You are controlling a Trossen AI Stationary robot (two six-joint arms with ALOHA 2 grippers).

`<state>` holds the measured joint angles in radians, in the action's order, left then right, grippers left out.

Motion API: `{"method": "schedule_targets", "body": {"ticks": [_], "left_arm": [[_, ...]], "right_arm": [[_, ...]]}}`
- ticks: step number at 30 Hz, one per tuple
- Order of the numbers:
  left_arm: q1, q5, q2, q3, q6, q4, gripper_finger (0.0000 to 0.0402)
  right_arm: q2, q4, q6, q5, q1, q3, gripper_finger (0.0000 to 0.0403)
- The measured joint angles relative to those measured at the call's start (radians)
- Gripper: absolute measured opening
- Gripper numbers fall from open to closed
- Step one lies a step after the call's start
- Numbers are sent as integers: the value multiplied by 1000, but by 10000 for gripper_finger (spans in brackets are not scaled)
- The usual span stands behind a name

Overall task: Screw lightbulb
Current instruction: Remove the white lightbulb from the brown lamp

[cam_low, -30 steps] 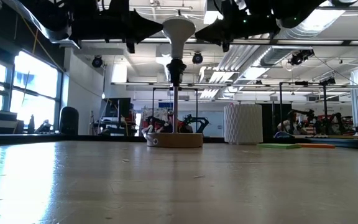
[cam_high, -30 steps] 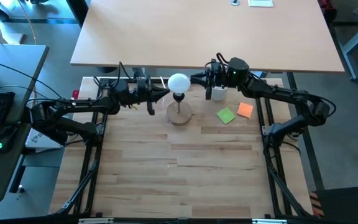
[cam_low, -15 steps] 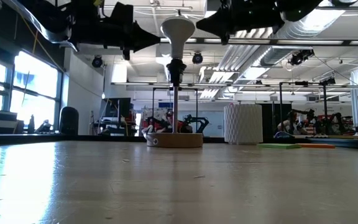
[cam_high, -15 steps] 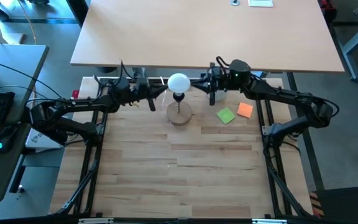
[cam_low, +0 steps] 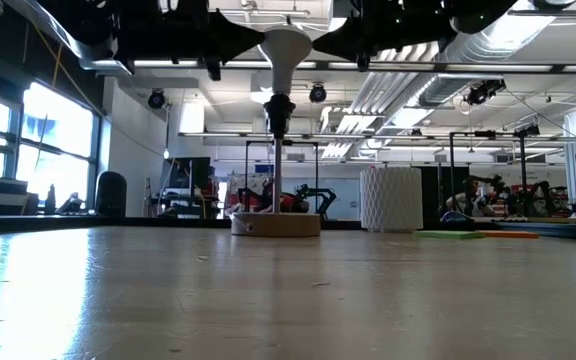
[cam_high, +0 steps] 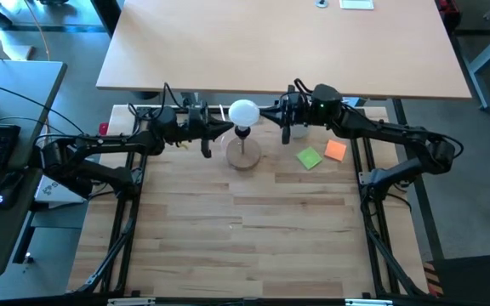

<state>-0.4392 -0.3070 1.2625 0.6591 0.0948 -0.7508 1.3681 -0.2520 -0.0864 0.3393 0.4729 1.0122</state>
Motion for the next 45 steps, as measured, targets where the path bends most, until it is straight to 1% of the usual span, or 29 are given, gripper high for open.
{"method": "schedule_targets", "body": {"ticks": [7, 11, 13, 16, 18, 21, 25, 27, 29, 32, 35, 37, 40, 43, 45], "left_arm": [[32, 1, -1, 4, 0, 0, 0], [40, 1, -1, 4, -1, 55, 0], [41, 2, -4, 4, -17, 106, 0], [40, 46, -5, 4, -39, 175, 0], [40, 76, -11, 4, -57, 211, 0], [40, 101, -20, 4, -73, 251, 0], [38, 142, -23, 4, -99, 273, 0], [30, 162, -22, 4, -100, 276, 0], [18, 170, -22, 4, -106, 283, 0], [1, 182, -22, 3, -107, 274, 0], [-25, 228, -21, 3, -115, 264, 0], [-44, 241, -21, 2, -125, 243, 0], [-69, 241, -21, 2, -126, 216, 0], [-81, 224, -21, 2, -132, 144, 0], [-85, 184, -21, 2, -133, 95, 0]], "right_arm": [[0, -1, 7, -12, 32, 0, 30], [0, -3, -13, -133, 40, 0, 30], [0, 15, -31, -173, 45, 0, 30], [0, 72, -41, -162, 55, 0, 30], [-1, 65, -62, -142, 58, -30, 30], [0, -16, -38, -118, 60, -127, 30], [0, -255, 38, -105, 51, -274, 30], [0, -365, 64, -99, 36, -324, 34], [0, -421, 68, -89, 18, -341, 46], [0, -424, 25, -83, -17, -329, 79], [0, -445, -41, -45, -59, -299, 121], [0, -466, -69, -34, -88, -277, 138], [0, -467, -72, -43, -113, -239, 136], [0, -465, -71, -34, -116, -207, 110], [0, -449, -71, -33, -112, -187, 88]]}}
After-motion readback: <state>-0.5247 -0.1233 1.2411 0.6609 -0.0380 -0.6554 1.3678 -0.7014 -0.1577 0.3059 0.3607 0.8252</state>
